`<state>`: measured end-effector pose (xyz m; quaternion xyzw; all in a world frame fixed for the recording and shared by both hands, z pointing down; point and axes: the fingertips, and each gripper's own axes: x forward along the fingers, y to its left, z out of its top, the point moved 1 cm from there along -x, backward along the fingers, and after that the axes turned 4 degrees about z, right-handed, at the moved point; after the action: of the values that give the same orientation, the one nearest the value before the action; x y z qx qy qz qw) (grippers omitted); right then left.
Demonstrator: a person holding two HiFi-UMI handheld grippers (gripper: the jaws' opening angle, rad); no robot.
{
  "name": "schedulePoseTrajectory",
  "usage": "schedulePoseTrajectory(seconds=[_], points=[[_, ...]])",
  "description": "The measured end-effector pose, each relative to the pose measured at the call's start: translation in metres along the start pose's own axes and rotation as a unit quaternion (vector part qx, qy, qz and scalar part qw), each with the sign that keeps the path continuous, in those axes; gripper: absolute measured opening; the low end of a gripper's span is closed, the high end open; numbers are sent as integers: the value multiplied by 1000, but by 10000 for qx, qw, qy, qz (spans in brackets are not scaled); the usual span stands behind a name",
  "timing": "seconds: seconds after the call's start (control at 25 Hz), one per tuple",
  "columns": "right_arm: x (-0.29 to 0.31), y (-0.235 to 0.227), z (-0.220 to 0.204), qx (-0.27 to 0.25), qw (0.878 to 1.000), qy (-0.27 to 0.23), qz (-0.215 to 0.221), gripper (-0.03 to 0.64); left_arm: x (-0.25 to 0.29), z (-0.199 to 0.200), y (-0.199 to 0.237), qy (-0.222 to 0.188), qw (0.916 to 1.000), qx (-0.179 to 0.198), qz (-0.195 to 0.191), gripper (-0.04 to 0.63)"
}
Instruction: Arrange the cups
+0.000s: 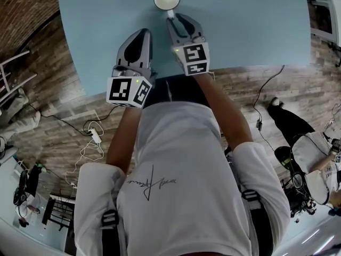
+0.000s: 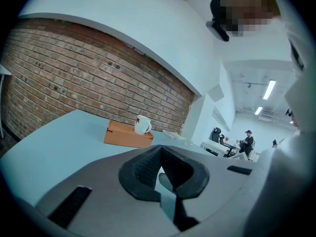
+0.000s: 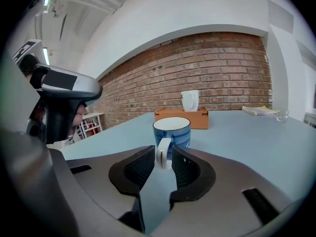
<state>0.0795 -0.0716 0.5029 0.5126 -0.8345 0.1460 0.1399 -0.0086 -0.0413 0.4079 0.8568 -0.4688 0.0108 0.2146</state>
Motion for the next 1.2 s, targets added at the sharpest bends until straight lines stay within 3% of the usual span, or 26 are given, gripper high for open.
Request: schedulePoseTrajectory(seconds=[0.76, 1.2], points=[[18, 0, -8, -85, 9979, -97, -635, 89, -11, -13, 25, 256, 9996, -32, 144, 8], [12, -4, -2, -76, 9987, -46, -503, 69, -11, -9, 21, 196, 9997, -57, 115, 8]])
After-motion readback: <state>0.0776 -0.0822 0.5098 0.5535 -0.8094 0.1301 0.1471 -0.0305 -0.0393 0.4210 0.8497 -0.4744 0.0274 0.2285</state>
